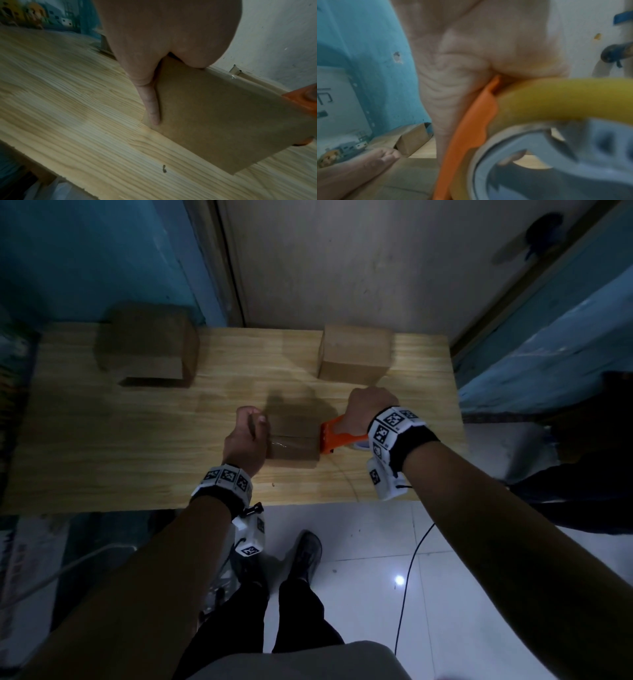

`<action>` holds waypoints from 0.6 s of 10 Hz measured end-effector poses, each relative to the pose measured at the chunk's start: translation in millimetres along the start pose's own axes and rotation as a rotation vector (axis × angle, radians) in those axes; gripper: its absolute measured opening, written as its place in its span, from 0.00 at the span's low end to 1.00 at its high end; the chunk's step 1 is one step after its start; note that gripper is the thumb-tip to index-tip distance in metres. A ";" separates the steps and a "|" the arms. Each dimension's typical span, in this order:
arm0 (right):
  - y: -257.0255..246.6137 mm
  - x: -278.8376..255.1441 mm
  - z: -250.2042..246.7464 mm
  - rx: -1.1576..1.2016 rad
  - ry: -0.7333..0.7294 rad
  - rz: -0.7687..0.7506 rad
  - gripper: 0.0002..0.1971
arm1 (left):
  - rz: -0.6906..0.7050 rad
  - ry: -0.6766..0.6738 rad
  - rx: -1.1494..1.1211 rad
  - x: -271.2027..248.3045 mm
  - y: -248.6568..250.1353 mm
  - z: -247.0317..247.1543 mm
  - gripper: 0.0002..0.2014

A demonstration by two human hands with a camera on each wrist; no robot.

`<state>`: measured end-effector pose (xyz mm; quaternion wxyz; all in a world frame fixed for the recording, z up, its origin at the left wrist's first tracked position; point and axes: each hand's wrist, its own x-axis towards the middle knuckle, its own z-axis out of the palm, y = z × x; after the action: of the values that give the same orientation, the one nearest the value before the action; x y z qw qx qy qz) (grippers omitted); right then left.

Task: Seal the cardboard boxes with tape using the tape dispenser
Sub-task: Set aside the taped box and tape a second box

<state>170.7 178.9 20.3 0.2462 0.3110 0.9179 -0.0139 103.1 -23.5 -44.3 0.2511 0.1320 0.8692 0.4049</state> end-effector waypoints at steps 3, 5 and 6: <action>21.4 -17.3 43.9 0.052 -0.096 -0.007 0.21 | -0.042 0.039 -0.064 -5.2 -2.0 -3.3 0.10; 33.4 -24.9 39.4 0.250 -0.120 0.119 0.30 | -0.033 0.069 -0.015 -5.8 -2.9 0.8 0.11; 40.2 -17.7 26.2 0.313 -0.010 0.174 0.31 | -0.042 0.067 -0.012 -3.9 -1.3 -0.9 0.11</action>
<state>217.6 196.6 10.6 0.1997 0.4236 0.8729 -0.1368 105.9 -26.6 -43.5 0.2308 0.0986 0.8772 0.4092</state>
